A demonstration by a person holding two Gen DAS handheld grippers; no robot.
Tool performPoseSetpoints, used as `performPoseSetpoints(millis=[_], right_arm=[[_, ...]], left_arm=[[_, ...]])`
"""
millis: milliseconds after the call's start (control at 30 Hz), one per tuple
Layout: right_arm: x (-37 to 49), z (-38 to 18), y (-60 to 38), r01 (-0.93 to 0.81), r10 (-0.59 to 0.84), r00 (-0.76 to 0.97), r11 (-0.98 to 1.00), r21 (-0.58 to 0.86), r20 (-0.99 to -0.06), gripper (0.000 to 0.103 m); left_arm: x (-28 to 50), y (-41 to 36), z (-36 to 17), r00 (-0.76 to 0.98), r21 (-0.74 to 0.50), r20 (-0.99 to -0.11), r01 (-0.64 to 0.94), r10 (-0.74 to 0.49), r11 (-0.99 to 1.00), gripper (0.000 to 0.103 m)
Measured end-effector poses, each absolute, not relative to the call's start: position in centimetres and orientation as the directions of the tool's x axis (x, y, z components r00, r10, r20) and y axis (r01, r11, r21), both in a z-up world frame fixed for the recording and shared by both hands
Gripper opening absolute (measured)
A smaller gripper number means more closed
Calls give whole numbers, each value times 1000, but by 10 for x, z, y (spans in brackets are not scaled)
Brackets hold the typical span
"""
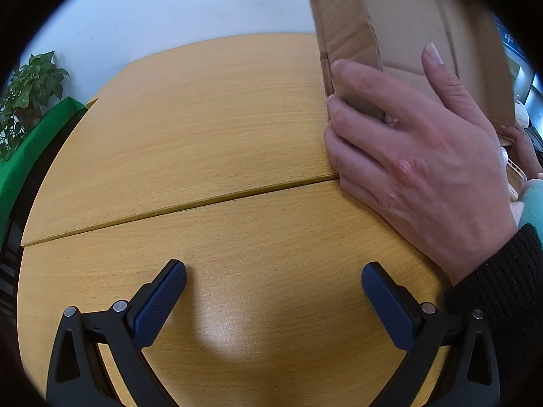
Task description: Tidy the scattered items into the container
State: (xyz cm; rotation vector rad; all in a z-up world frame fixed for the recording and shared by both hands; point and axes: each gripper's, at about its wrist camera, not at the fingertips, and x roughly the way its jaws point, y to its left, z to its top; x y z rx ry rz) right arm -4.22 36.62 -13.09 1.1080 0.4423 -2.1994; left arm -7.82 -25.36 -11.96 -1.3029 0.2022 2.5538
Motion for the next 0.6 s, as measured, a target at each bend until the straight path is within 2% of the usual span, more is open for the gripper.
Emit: performPoseSetpoints(millis=[600], right_arm=[[-42,-132,365,664,-382,-450,-747,-16,-807,103]], left_arm=[[-83,-256,-118,-561,3,-810,-297,172,-955,103]])
